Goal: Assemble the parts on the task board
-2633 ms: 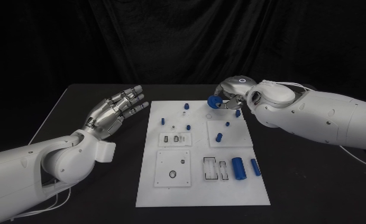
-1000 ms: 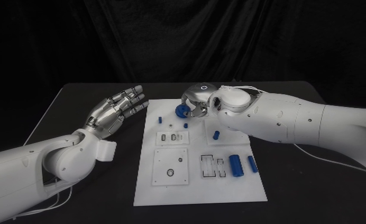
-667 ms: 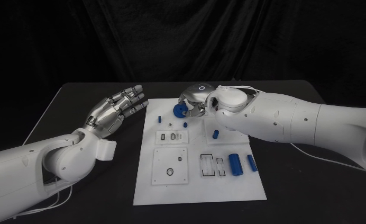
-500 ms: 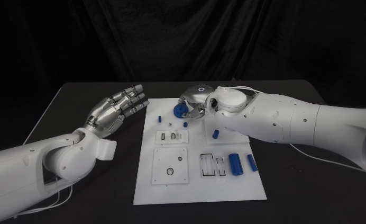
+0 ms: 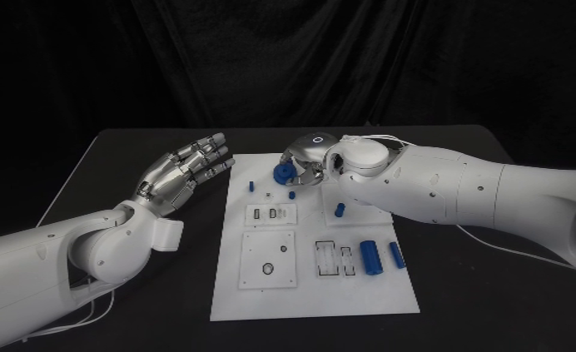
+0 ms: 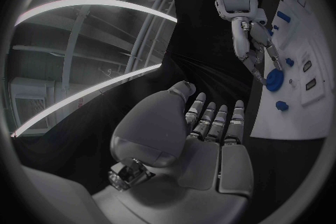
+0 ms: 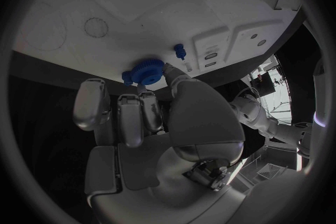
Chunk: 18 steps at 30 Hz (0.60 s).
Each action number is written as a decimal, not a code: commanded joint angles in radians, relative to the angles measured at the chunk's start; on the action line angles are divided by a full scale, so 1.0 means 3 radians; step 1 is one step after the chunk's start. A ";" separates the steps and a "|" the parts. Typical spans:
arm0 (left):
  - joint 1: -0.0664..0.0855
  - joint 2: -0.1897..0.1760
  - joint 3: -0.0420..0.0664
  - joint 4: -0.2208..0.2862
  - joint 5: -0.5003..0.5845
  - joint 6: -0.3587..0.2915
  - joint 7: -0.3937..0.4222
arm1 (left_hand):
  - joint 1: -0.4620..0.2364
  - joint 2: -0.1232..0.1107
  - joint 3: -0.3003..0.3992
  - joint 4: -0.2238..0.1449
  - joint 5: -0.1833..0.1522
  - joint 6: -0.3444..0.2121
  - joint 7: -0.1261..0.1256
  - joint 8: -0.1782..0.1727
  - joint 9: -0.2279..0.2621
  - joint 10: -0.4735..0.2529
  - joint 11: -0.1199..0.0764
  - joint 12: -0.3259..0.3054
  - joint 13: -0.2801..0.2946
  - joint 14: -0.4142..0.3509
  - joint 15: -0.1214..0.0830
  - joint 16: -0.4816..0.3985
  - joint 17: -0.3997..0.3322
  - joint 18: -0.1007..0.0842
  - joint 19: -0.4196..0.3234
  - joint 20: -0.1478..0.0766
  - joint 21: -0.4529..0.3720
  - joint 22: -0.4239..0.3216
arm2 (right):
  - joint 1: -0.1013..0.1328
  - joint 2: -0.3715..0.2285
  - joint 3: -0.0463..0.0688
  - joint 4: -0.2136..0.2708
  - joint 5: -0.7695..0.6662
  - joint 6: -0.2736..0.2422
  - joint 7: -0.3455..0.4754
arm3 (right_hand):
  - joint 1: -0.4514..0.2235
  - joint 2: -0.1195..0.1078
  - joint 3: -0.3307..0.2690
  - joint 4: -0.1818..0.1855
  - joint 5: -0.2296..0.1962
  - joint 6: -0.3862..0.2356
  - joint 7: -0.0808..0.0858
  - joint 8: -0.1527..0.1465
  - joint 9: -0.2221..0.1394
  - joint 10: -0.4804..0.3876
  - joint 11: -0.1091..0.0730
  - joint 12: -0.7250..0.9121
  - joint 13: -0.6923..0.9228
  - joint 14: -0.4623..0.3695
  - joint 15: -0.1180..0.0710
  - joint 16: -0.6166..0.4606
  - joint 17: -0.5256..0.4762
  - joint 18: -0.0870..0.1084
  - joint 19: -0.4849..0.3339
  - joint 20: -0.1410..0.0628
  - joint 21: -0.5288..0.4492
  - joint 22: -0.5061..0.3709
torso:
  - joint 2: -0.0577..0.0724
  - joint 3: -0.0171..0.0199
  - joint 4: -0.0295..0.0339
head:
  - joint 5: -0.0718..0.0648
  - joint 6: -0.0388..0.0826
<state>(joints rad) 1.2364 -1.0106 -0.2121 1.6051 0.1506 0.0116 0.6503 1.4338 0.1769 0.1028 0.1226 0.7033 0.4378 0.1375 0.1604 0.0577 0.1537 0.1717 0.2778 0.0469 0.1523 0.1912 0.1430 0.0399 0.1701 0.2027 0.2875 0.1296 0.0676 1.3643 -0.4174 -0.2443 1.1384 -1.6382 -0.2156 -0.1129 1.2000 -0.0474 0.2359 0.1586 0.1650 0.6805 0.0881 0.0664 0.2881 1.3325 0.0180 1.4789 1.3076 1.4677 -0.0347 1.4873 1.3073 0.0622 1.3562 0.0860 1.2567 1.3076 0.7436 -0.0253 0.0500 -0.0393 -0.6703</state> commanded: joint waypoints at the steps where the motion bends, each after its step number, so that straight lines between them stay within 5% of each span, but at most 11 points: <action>1: -0.0005 0.0006 0.0003 0.0002 0.0013 0.0048 0.0022 | -0.0032 0.0011 0.0016 0.0009 -0.0020 -0.0005 0.0023 0.0017 0.0002 -0.0002 0.0029 0.0011 0.0004 -0.0004 0.0030 0.0018 0.0004 -0.0037 0.0017 0.0017 0.0010 0.0003 | -0.0012 -0.0012 0.0001 -0.0004 -0.0021 0.0073 -0.0050 | -0.0027 0.0030 -0.0024 0.0012 -0.0022 0.0019 0.0003 0.0004 -0.0008 -0.0031 0.0004 -0.0018 0.0385 0.0040 0.0020 -0.0027 0.0515 0.0055 -0.0031 -0.0006 -0.0030 0.0528 | 0.0000 -0.0002 -0.0002 | 0.0004 -0.0003; 18: -0.0016 -0.0002 0.0003 -0.0004 0.0013 0.0056 0.0018 | -0.0034 0.0012 0.0020 0.0008 -0.0020 -0.0001 0.0025 0.0018 0.0002 -0.0003 0.0030 0.0013 0.0004 -0.0004 0.0030 0.0019 0.0004 -0.0038 0.0019 0.0017 0.0011 0.0003 | -0.0026 -0.0123 0.0000 0.0004 -0.0021 -0.0002 -0.0051 | -0.0048 0.0107 -0.0127 0.0050 -0.0037 0.0419 0.0070 0.0127 -0.0003 0.0037 0.0051 0.0009 0.0421 0.0060 0.0056 -0.0013 0.0536 0.0047 -0.0003 0.0025 -0.0022 0.0539 | 0.0000 -0.0001 -0.0003 | 0.0003 0.0004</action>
<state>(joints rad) 1.2329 -1.0117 -0.2121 1.6027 0.1507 0.0143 0.6477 1.4338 0.1769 0.1027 0.1227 0.7033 0.4378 0.1375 0.1604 0.0577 0.1536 0.1717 0.2778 0.0468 0.1522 0.1912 0.1430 0.0397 0.1701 0.2066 0.2914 0.1296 0.0676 1.3607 -0.4505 -0.2433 1.1392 -1.6383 -0.2066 -0.1134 1.1870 -0.0258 0.2028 0.1724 0.1571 0.8006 0.1110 0.0998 0.2872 1.3398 0.0324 1.4789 1.3075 1.4639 -0.0239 1.4831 1.3074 0.0622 1.3562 0.0860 1.2508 1.3075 0.7435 -0.0256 0.0492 -0.0387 -0.6703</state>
